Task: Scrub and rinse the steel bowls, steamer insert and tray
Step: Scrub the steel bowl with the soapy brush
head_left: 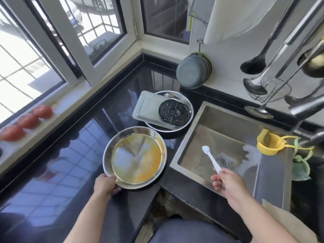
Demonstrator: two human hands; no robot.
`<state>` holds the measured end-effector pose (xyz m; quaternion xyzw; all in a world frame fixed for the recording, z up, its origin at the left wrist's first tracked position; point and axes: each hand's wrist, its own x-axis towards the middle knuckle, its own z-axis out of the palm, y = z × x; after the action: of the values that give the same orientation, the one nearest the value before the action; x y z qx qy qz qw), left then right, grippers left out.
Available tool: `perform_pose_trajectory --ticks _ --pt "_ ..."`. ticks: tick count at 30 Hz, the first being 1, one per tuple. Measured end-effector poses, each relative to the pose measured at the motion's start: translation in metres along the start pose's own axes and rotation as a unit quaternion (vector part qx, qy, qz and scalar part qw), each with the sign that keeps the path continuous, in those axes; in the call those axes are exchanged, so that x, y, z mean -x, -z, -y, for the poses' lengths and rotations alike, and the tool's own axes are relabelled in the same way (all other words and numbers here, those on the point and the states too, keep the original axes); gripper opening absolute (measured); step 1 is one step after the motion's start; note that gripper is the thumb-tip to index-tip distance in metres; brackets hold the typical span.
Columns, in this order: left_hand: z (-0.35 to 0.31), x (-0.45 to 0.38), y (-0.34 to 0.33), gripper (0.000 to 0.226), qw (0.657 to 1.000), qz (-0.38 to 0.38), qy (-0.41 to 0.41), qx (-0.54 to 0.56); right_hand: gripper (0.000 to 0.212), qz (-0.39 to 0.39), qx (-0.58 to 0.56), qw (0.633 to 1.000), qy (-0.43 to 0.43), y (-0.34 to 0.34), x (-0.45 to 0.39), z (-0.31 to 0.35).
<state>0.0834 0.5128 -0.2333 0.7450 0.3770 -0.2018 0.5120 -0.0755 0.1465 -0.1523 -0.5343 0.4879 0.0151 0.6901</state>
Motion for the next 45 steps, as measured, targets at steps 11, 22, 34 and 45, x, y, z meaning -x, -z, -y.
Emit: perform_pose_trajectory --ticks 11,22,34,45 --pt "0.014 0.04 -0.017 0.016 0.987 -0.093 -0.104 0.078 0.022 -0.022 -0.026 0.999 0.003 0.023 0.003 -0.001" --pt "-0.04 0.129 -0.031 0.004 0.961 -0.067 -0.267 0.001 0.022 -0.022 -0.062 0.997 0.028 0.056 -0.003 0.008" --pt "-0.061 0.168 -0.223 0.011 0.956 0.112 -0.266 -0.054 0.022 -0.098 0.057 0.989 0.09 0.149 -0.001 0.04" --pt "-0.042 0.072 -0.361 0.008 0.872 0.135 -0.433 -0.185 0.017 -0.127 0.303 0.932 0.156 0.175 -0.149 0.016"
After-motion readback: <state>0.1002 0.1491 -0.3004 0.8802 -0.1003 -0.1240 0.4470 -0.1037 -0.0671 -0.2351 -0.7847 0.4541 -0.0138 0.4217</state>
